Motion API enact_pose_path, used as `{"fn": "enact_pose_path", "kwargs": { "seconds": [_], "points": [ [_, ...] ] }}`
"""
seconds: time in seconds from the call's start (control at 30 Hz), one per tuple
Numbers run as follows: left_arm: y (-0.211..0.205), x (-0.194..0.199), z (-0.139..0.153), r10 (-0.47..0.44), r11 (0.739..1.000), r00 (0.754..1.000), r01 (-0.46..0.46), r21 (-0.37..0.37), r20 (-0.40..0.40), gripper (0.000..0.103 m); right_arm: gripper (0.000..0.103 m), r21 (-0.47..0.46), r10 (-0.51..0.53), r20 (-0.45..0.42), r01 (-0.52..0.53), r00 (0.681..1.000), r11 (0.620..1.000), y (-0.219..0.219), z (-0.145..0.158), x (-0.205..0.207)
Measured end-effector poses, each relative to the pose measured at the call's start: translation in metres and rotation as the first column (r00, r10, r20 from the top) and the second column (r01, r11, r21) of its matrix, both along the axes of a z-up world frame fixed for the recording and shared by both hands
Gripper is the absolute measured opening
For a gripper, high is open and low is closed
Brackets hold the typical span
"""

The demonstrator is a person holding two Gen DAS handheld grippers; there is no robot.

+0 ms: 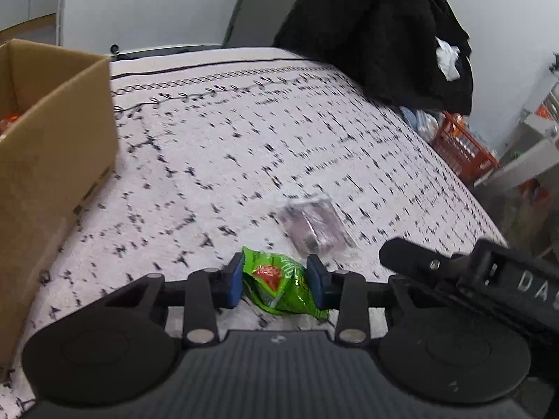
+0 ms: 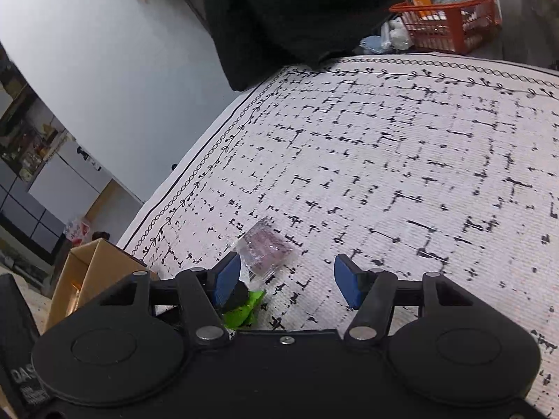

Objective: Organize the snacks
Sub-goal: 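Grasp the green wrapped candy with the left tool while the right tool grasps the pink clear packet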

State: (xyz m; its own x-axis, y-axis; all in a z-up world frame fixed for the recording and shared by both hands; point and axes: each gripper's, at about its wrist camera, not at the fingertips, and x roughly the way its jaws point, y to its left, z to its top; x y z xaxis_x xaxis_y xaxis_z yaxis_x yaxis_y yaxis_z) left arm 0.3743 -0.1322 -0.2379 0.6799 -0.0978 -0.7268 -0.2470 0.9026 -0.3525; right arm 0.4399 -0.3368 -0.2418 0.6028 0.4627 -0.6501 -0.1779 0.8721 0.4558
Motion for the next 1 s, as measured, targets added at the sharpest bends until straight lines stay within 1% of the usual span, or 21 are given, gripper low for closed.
{"fn": "enact_pose_path", "kwargs": {
  "seconds": [0.3,0.43,0.6,0.73,0.8,0.9,0.97,1.0],
  "points": [
    [0.035,-0.003,0.007,0.058,0.998,0.998,-0.058,-0.021,0.025,0.033,0.06,-0.094,0.018,0.02,-0.016,1.0,0.995,0.026,-0.004,0.007],
    [0.048,-0.003,0.004,0.076,0.995,0.997,-0.075,-0.06,0.015,0.033,0.062,-0.157,0.022,0.047,-0.015,0.999,0.987,0.038,-0.006,0.01],
    [0.058,-0.006,-0.004,0.096,0.99,0.995,-0.095,-0.102,0.0,0.032,0.063,-0.192,0.026,0.065,-0.013,0.998,0.981,0.05,-0.008,0.016],
    [0.063,-0.009,-0.008,0.106,0.986,0.994,-0.105,-0.131,0.0,0.032,0.063,-0.223,0.052,0.07,-0.035,0.996,0.974,0.064,-0.01,0.02],
    [0.066,-0.009,-0.011,0.11,0.983,0.994,-0.109,-0.144,-0.001,0.032,0.067,-0.247,0.071,0.061,-0.053,0.996,0.968,0.072,-0.014,0.02],
    [0.07,-0.009,-0.014,0.111,0.98,0.994,-0.11,-0.168,-0.005,0.032,0.067,-0.299,0.088,0.043,-0.071,0.995,0.952,0.081,-0.022,0.021],
    [0.071,-0.009,-0.014,0.108,0.979,0.994,-0.107,-0.172,-0.006,0.032,0.066,-0.318,0.089,0.049,-0.069,0.995,0.946,0.084,-0.023,0.021],
    [0.071,-0.009,-0.014,0.107,0.979,0.994,-0.106,-0.173,-0.006,0.032,0.063,-0.324,0.087,0.048,-0.067,0.995,0.944,0.085,-0.023,0.021]
  ]
}}
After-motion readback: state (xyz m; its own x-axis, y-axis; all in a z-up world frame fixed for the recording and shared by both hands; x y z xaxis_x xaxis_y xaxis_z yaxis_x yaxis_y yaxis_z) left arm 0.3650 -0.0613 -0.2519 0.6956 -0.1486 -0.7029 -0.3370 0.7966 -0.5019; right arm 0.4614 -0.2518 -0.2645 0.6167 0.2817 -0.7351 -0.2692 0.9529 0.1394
